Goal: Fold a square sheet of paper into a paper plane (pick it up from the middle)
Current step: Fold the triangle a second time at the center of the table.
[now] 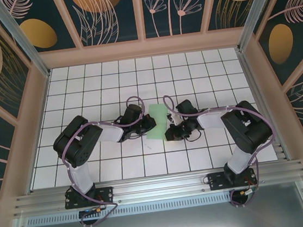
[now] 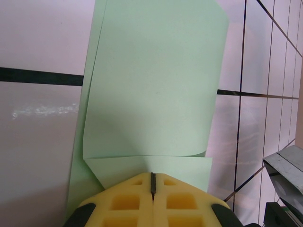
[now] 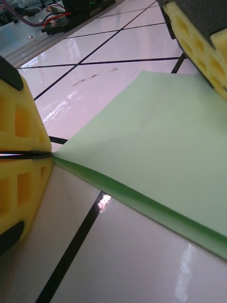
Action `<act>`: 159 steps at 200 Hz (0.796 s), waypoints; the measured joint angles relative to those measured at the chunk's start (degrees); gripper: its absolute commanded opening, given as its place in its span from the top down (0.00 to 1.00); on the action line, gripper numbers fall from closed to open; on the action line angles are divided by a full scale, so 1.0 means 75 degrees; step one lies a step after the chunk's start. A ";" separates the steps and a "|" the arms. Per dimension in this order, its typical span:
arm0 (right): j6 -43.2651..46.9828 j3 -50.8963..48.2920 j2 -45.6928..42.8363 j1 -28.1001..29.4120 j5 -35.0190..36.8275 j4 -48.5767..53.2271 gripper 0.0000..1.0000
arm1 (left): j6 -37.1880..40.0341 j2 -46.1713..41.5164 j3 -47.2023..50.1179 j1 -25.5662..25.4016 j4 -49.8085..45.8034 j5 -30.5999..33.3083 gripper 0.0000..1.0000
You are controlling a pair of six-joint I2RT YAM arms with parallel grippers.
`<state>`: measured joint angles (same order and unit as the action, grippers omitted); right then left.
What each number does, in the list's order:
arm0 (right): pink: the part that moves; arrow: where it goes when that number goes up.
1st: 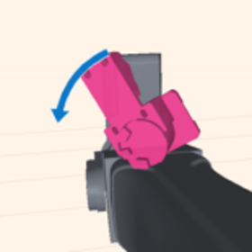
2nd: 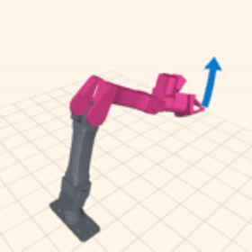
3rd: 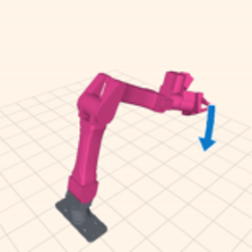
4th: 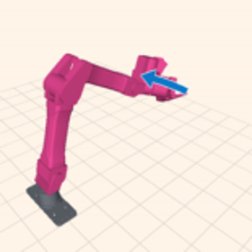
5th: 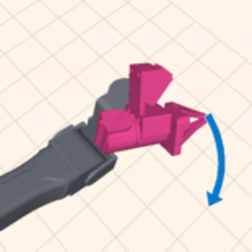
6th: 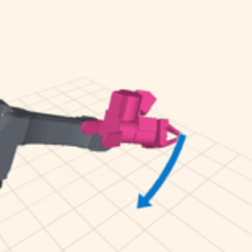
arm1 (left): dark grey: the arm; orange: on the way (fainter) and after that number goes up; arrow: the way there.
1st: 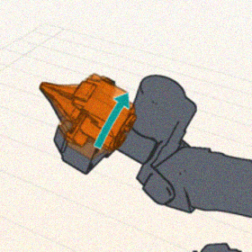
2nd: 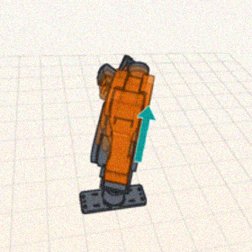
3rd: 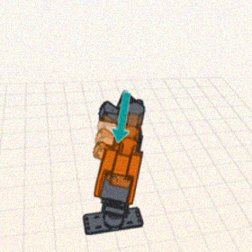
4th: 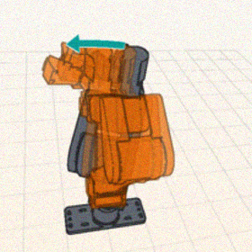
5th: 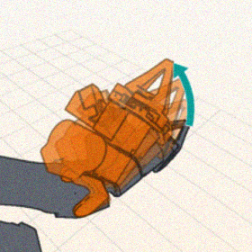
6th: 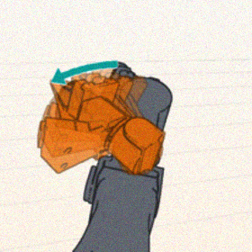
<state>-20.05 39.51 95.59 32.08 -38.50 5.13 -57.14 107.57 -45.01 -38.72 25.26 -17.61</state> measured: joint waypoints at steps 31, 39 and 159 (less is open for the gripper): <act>-0.0038 -0.0020 -0.0408 -0.0289 -0.0006 0.0184 0.84 | 0.0055 -0.0035 -0.0029 0.0003 -0.0099 0.0023 0.92; -0.0067 -0.0020 -0.0586 -0.0370 0.0015 0.0181 0.83 | 0.0073 -0.0052 -0.0041 0.0003 -0.0149 0.0041 0.92; -0.0979 0.0367 -0.0329 -0.0627 0.0615 -0.0828 0.46 | 0.0388 -0.1122 -0.0379 0.0012 -0.1113 0.0475 0.87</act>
<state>-27.40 42.26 93.12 27.38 -33.89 -1.08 -54.24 99.15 -47.86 -38.63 16.91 -14.04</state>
